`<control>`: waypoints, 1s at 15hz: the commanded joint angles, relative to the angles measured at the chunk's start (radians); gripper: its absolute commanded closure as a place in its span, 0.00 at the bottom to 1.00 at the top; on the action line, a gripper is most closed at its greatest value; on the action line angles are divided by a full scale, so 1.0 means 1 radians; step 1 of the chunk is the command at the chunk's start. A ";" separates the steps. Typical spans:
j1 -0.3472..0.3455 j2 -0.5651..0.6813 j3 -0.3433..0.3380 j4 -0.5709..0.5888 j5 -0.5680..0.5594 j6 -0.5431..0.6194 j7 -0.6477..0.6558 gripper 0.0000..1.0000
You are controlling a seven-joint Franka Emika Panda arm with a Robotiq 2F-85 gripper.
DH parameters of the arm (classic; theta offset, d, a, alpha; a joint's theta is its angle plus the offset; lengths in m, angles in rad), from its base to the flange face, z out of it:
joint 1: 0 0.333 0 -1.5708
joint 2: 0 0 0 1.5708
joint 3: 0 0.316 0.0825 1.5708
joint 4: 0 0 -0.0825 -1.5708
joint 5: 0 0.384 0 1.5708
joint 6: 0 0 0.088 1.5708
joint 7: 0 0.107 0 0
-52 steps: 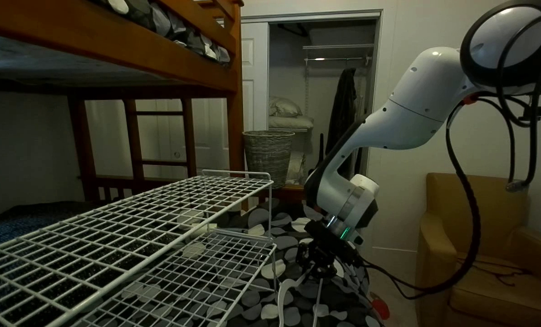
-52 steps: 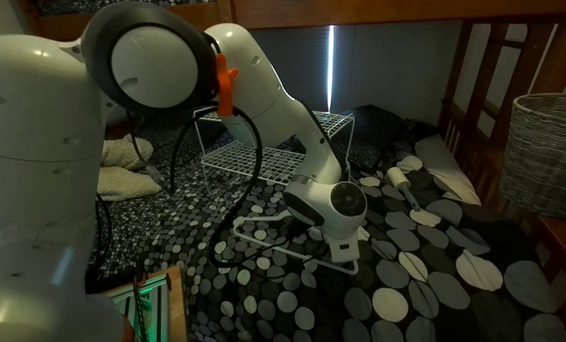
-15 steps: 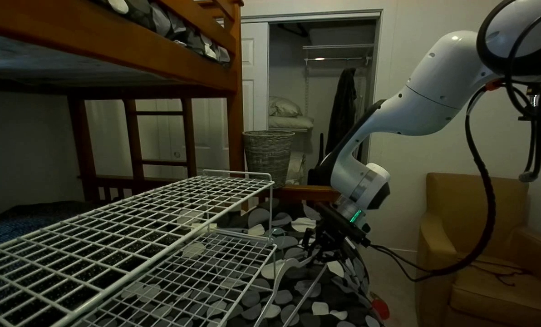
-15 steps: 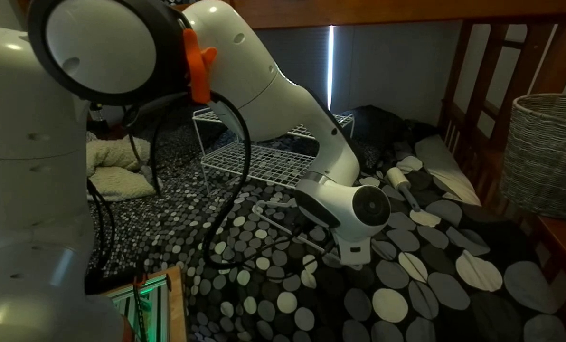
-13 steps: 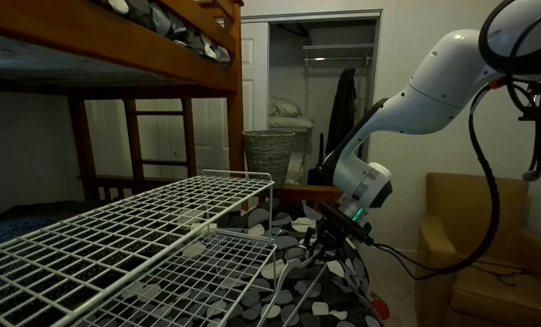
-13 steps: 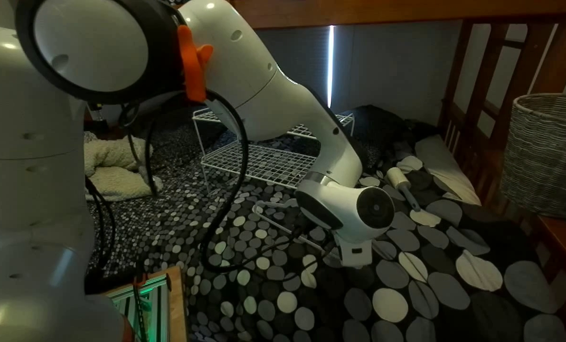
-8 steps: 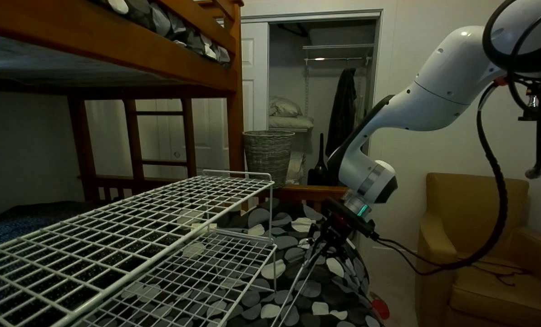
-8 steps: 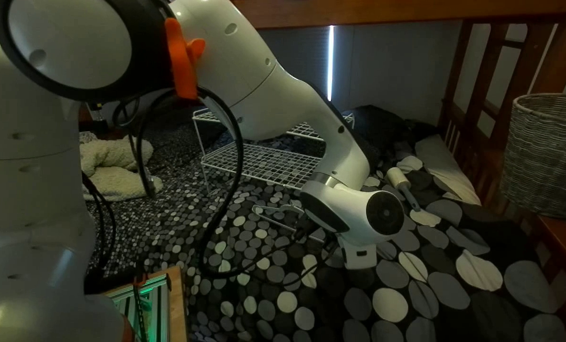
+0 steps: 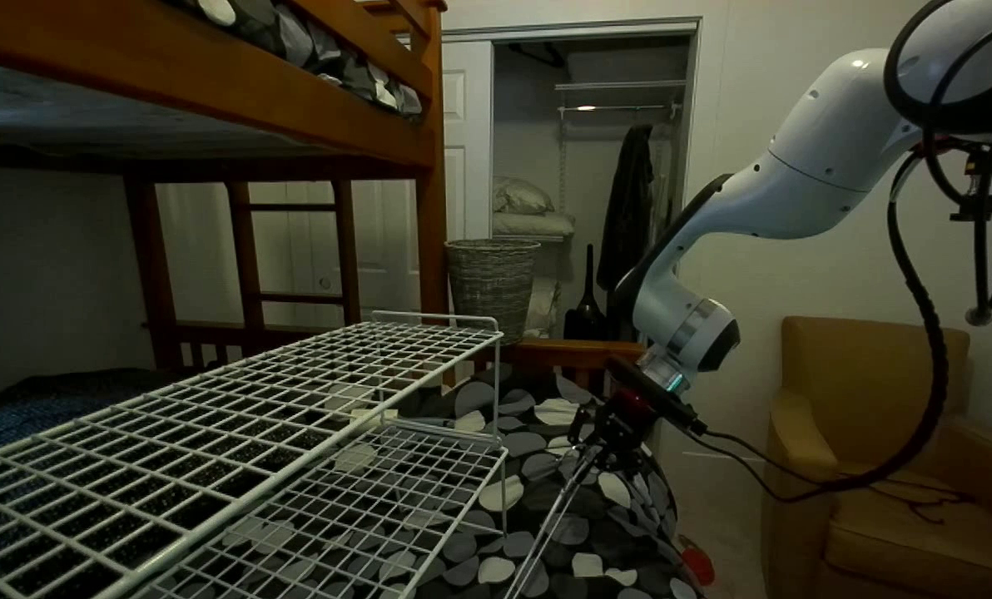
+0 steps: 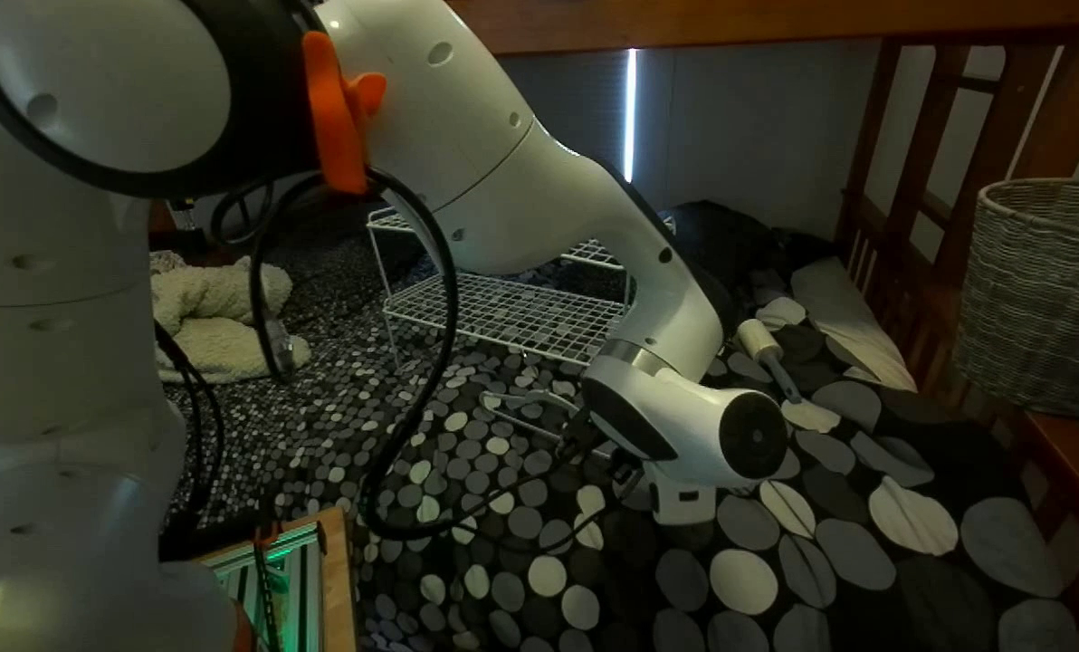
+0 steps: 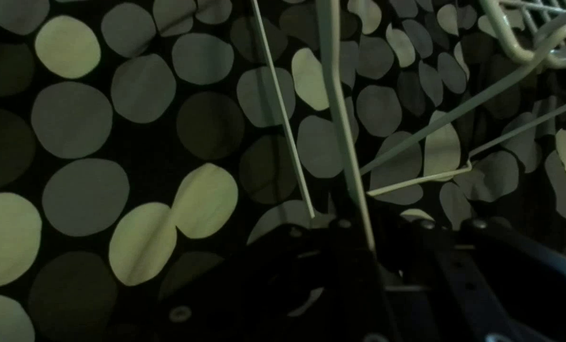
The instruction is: Hang the clothes hanger on the top shelf of the rack
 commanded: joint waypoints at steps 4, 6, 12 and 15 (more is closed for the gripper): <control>-0.058 -0.009 -0.039 -0.005 0.010 -0.215 -0.006 0.98; -0.049 0.001 -0.052 -0.002 -0.011 -0.194 0.016 0.98; 0.036 0.068 -0.035 0.025 -0.051 0.002 0.140 0.98; 0.077 0.124 -0.024 0.068 -0.102 0.071 0.257 0.98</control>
